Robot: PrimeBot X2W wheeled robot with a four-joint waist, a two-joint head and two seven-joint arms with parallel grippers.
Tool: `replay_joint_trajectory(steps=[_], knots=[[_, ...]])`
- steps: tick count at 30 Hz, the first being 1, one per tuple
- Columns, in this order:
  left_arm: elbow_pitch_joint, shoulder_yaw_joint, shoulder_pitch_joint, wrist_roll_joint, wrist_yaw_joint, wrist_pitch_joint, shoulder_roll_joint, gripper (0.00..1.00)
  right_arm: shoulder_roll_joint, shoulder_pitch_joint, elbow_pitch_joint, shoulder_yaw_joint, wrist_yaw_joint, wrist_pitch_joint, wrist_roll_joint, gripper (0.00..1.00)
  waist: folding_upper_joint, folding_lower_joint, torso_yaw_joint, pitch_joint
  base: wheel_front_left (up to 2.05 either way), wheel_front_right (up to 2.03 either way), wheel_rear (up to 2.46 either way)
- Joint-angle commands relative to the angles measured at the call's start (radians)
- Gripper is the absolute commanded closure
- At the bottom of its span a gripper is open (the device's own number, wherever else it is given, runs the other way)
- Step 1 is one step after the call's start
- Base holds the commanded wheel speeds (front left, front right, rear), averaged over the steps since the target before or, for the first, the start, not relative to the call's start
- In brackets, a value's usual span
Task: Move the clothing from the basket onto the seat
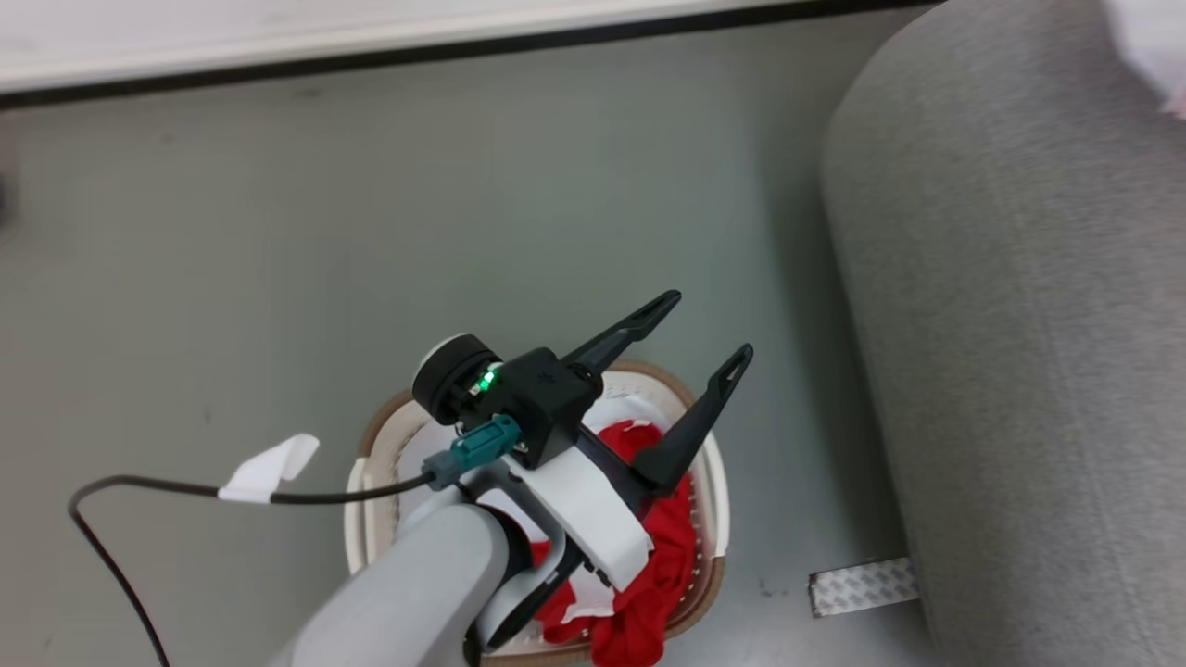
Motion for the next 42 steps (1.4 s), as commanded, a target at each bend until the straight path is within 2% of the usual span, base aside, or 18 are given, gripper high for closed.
replay_joint_trajectory(steps=[1, 7, 12, 13, 14, 15, 20, 25, 35, 38, 42], knots=[[-0.001, 0.004, -0.008, 0.006, 0.0, -0.006, 0.008, 0.0, -0.004, 0.011, 0.027, -0.021, -0.002, -0.006, -0.017, 1.0, 0.0, -0.0003, 0.031, 0.03, 0.0, 0.0, 0.0], [0.027, -0.002, 0.018, -0.01, 0.006, -0.032, -0.004, 0.0, 0.03, 0.144, 0.216, -0.209, -0.002, -0.065, -0.128, 1.0, 0.0, -0.0003, 0.048, 0.023, 0.0, 0.0, 0.0], [0.05, -0.003, 0.056, -0.032, 0.018, -0.038, -0.001, 0.0, 0.092, 0.253, 0.345, -0.363, -0.002, -0.147, -0.185, 0.98, 0.0, -0.0003, 0.052, -0.012, 0.0, 0.0, 0.0], [0.054, 0.0, 0.065, -0.039, 0.02, -0.041, -0.001, 0.0, 0.098, 0.271, 0.365, -0.381, -0.002, -0.161, -0.192, 0.77, 0.0, -0.0003, 0.051, -0.021, 0.0, 0.0, 0.0], [0.058, 0.005, 0.072, -0.043, 0.026, -0.047, -0.001, 0.0, 0.104, 0.289, 0.381, -0.392, -0.002, -0.179, -0.202, 0.7, 0.0, -0.0003, 0.049, -0.029, 0.0, 0.0, 0.0], [0.064, 0.009, 0.079, -0.045, 0.03, -0.049, 0.002, 0.0, 0.109, 0.306, 0.394, -0.4, -0.002, -0.197, -0.209, 0.0, 0.0, -0.0003, 0.046, -0.038, 0.0, 0.0, 0.0], [0.094, 0.025, 0.114, -0.056, 0.051, -0.072, 0.013, 0.0, 0.151, 0.365, 0.423, -0.389, -0.003, -0.256, -0.235, 0.0, 0.0, -0.0003, 0.033, -0.091, 0.0, 0.0, 0.0], [0.114, 0.062, 0.159, -0.076, 0.084, -0.117, 0.022, 0.0, 0.2, 0.44, 0.37, -0.318, -0.003, -0.278, -0.213, 0.0, 0.0, -0.0003, 0.029, -0.152, 0.0, 0.0, 0.0], [0.161, 0.18, 0.295, -0.097, 0.184, -0.231, 0.057, 0.0, 0.29, 0.746, -0.012, -0.027, -0.003, -0.278, -0.084, 0.0, 0.0, -0.0003, 0.053, -0.293, 0.0, 0.0, 0.0], [0.17, 0.222, 0.338, -0.098, 0.206, -0.243, 0.059, 0.0, 0.306, 0.828, -0.085, 0.06, -0.003, -0.278, -0.069, 0.0, 0.0, -0.0003, 0.067, -0.332, 0.0, 0.0, 0.0], [0.166, 0.286, 0.403, -0.07, 0.21, -0.245, 0.057, 0.0, 0.323, 0.92, -0.145, 0.151, -0.003, -0.278, -0.043, 0.0, 0.0, -0.0003, 0.087, -0.385, 0.0, 0.0, 0.0]])
